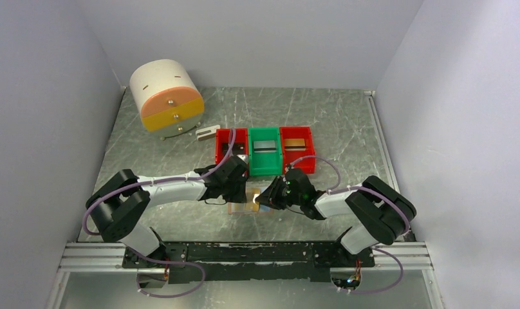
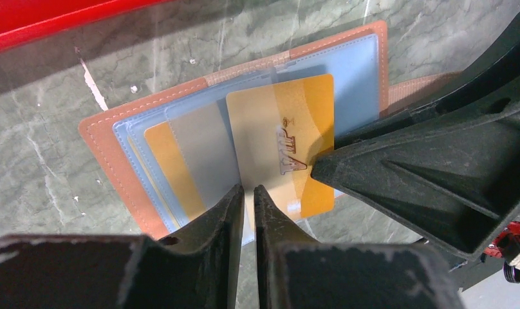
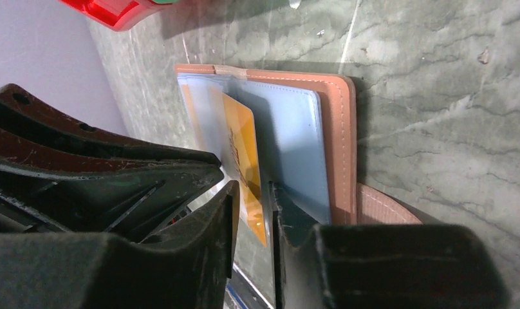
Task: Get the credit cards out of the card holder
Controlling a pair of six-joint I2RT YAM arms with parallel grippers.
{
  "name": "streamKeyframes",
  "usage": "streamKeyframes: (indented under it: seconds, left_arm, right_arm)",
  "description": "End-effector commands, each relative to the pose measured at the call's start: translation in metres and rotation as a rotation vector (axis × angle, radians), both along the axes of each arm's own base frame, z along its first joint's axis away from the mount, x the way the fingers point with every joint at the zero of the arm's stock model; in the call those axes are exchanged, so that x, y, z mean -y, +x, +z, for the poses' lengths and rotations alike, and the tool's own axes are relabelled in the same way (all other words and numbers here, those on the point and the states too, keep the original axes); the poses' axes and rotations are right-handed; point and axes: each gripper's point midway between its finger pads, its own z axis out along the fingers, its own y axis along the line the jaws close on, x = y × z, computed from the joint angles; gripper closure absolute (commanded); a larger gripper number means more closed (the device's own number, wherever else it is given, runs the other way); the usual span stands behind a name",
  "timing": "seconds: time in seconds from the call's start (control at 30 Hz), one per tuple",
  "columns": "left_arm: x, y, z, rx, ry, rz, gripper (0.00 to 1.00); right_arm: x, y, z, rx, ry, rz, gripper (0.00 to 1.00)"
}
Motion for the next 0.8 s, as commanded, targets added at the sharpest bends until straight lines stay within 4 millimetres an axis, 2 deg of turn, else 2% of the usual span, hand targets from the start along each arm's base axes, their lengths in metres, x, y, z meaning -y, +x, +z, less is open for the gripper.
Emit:
streamKeyframes:
  seconds: [0.0,0.3,0.53,0.77]
  left_arm:
    - [-0.008,-0.010,-0.009,-0.032,0.039,-0.006,0.82]
    - [-0.007,-0.011,-0.010,-0.035,0.037,-0.014,0.84]
    - [-0.008,-0.010,-0.009,-0.032,0.044,-0.009,0.84]
    - [-0.006,-0.006,-0.003,-0.015,0.035,-0.003,0.83]
  right_arm:
    - [0.007,-0.004,-0.010,-0.018,-0.005,-0.019,0.71]
    - [0.003,-0.006,-0.010,-0.004,0.031,0.003,0.71]
    - [0.009,-0.004,-0.010,0.015,0.001,-0.016,0.88]
    - [0.022,-0.001,-0.007,0.041,-0.062,-0.048,0.98]
